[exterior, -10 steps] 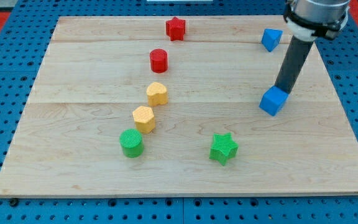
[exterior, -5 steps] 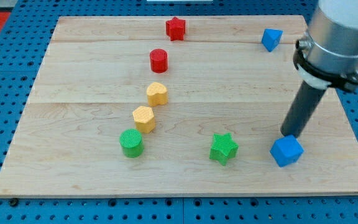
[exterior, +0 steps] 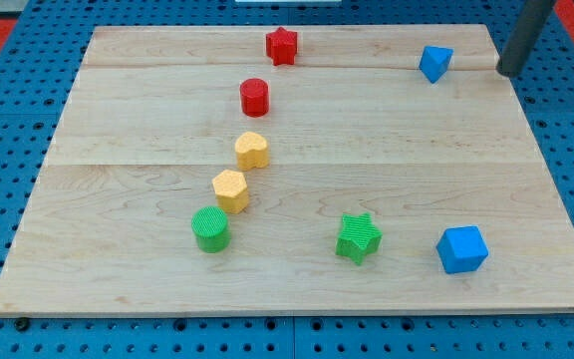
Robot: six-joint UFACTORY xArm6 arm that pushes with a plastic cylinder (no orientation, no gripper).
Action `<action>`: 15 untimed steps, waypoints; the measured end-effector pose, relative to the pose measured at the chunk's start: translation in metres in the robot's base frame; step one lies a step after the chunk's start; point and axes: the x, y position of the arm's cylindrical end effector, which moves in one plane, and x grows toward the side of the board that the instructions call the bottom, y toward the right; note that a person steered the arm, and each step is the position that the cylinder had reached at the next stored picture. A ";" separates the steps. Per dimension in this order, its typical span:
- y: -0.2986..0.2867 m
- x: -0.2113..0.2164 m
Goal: Drag blue cube towards bottom left of the board
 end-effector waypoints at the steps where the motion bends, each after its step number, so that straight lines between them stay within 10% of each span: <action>1: -0.047 -0.012; 3: -0.163 -0.005; 4: -0.086 0.008; 7: -0.382 0.012; 10: -0.381 -0.052; 12: -0.425 0.045; 14: -0.421 -0.009; 15: -0.474 0.051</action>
